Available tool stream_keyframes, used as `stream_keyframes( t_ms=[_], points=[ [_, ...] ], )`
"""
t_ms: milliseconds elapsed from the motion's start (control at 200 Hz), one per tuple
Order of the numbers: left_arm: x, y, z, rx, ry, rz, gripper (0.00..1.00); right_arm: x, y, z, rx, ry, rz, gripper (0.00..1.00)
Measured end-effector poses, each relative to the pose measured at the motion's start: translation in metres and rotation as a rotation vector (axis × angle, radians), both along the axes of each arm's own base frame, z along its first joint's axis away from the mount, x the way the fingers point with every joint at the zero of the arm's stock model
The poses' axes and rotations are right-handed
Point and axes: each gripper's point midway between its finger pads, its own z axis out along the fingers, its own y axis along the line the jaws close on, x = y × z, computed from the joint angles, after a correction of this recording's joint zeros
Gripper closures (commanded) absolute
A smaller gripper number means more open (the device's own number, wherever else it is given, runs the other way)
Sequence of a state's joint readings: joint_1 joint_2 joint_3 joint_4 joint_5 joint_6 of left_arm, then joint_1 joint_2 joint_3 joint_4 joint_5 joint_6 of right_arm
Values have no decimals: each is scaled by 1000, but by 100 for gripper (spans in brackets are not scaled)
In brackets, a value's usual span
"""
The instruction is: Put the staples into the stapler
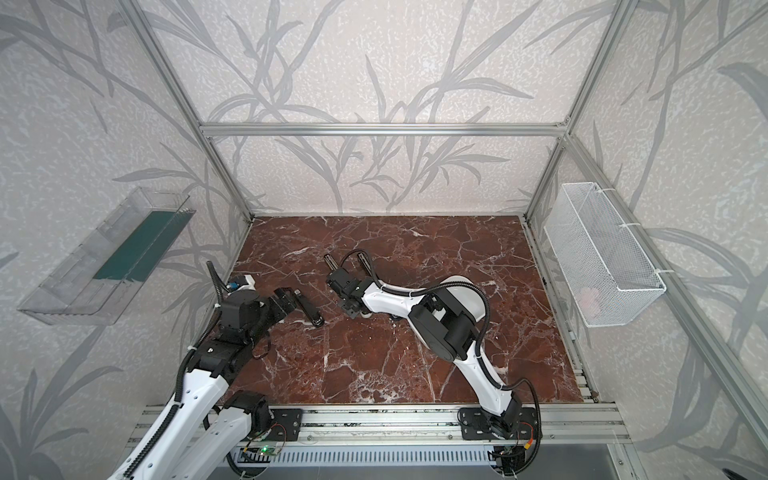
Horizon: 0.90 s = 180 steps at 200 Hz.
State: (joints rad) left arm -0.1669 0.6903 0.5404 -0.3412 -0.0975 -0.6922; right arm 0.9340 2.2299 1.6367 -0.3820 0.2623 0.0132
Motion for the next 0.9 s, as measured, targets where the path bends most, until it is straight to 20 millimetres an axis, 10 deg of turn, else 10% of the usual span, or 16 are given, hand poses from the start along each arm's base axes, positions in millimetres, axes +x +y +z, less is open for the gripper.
stream_keyframes(
  t_ms=[755,900],
  points=[
    [14,-25,4,-61,-71,-123,13,-165,-84,13,76,136,63,85],
    [14,-30,5,-66,-88,-156,12,-169,-94,16,91,135,25,63]
  ],
)
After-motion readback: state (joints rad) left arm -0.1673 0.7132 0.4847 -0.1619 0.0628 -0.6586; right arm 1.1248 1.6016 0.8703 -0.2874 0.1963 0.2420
